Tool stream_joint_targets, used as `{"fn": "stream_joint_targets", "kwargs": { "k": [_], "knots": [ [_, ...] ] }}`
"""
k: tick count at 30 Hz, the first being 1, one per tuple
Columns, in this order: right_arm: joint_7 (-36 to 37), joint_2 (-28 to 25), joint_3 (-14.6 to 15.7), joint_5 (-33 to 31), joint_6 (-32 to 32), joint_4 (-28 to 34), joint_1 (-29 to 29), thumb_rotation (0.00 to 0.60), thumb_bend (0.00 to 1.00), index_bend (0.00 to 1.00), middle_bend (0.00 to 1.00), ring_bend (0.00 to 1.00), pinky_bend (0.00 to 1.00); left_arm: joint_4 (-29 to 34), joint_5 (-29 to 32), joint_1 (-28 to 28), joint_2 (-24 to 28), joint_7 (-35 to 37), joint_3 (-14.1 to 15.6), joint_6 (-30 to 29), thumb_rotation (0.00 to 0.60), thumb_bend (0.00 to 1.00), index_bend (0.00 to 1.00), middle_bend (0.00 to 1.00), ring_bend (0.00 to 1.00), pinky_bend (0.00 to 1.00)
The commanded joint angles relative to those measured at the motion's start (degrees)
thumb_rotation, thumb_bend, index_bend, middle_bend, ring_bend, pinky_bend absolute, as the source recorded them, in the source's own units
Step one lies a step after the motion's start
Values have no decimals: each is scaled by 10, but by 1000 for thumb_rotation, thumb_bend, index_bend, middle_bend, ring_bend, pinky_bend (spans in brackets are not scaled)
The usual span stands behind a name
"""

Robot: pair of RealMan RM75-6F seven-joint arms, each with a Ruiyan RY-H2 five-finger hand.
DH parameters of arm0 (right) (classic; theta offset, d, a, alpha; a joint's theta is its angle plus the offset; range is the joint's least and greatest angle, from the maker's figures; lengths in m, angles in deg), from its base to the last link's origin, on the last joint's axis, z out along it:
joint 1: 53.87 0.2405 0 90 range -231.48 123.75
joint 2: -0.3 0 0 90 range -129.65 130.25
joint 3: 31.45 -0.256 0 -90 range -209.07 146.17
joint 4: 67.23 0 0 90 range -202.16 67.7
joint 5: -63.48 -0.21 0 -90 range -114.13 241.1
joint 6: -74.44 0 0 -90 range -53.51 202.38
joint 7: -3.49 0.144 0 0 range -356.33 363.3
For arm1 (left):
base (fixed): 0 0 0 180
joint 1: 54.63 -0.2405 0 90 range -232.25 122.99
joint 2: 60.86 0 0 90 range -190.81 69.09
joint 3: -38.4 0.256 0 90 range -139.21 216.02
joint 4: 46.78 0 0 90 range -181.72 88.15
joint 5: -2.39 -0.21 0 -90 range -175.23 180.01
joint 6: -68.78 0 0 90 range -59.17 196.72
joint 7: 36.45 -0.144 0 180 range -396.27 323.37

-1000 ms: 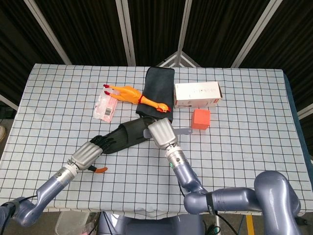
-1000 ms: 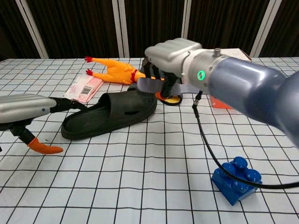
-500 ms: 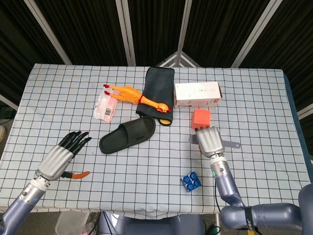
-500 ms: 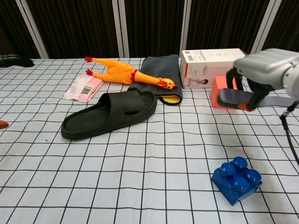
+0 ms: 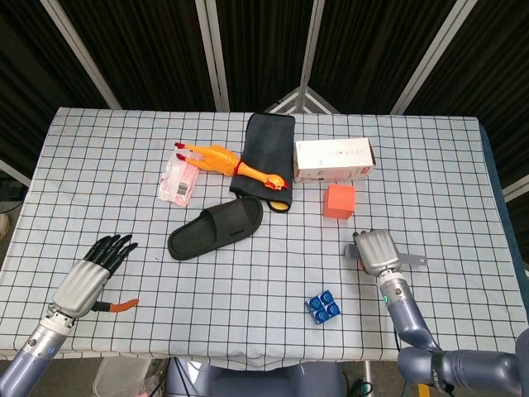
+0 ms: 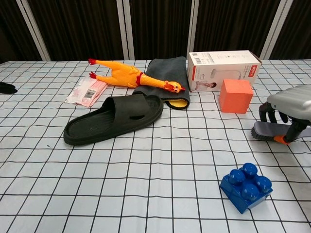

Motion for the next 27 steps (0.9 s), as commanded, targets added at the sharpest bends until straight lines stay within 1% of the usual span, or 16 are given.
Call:
{"fn": "stream_joint_targets", "kwargs": {
  "k": [1,2,4,5,9,12,13,15,17,18,19,21,23,24,25,27],
  "knots": [
    [-3,-2,2,-5,17,3,-1,600,588,238,260,310,442,-4,4,1,-1,1,-3,7,348,213,0,0,0,67],
    [-7,-4,3,-5,19,5,0,600,588,150,219,276,416,-5,5,1,-2,2,-3,8,350,208,0,0,0,67],
    [-14,-7,3,-3,20,12,0,600,589,37,164,232,395,-6,6,1,-1,3,-4,12,350,200,0,0,0,67],
    [-17,-9,3,-1,18,16,0,600,587,7,142,215,391,-7,6,0,-1,4,-4,13,350,195,0,0,0,67],
    [-26,-20,2,12,-4,48,-7,600,531,0,91,179,372,-6,5,-5,3,10,-5,6,350,177,0,0,0,67],
    [-28,-34,4,35,-33,83,-17,600,498,0,52,123,300,-2,-1,-11,9,15,-4,-7,351,157,0,0,0,67],
    [-28,-44,7,52,-52,103,-24,600,485,0,39,96,262,1,-4,-15,13,16,-4,-16,349,147,0,0,0,67],
    [-24,-75,26,113,-120,160,-55,600,455,0,14,39,183,9,-11,-30,24,17,-2,-44,348,130,0,0,0,67],
    [-9,-105,56,184,-199,204,-100,600,436,0,0,4,108,13,-13,-46,34,13,1,-69,348,110,0,0,0,67],
    [-3,-111,65,204,-218,211,-113,600,434,0,0,1,87,13,-13,-51,37,11,1,-76,350,103,0,0,0,67],
    [15,-123,86,246,-265,220,-144,600,430,0,0,0,62,14,-9,-62,42,5,3,-88,351,95,0,0,0,67],
    [58,-136,127,324,-349,208,-209,600,426,0,0,0,42,18,1,-81,51,-4,5,-104,353,88,0,0,0,67],
    [123,-136,167,376,-428,155,-286,600,418,0,0,0,26,23,15,-99,58,-17,6,-115,353,86,0,0,0,67],
    [136,-135,172,381,-436,144,-297,600,414,0,0,0,18,24,17,-101,58,-19,6,-117,352,86,0,0,0,67],
    [177,-132,184,385,-451,112,-327,600,409,0,0,0,8,26,19,-108,60,-24,5,-122,350,86,0,0,0,67],
    [212,-139,197,378,-439,92,-345,600,407,0,0,0,0,28,18,-112,60,-25,3,-127,350,86,0,0,0,67]
  ]
}}
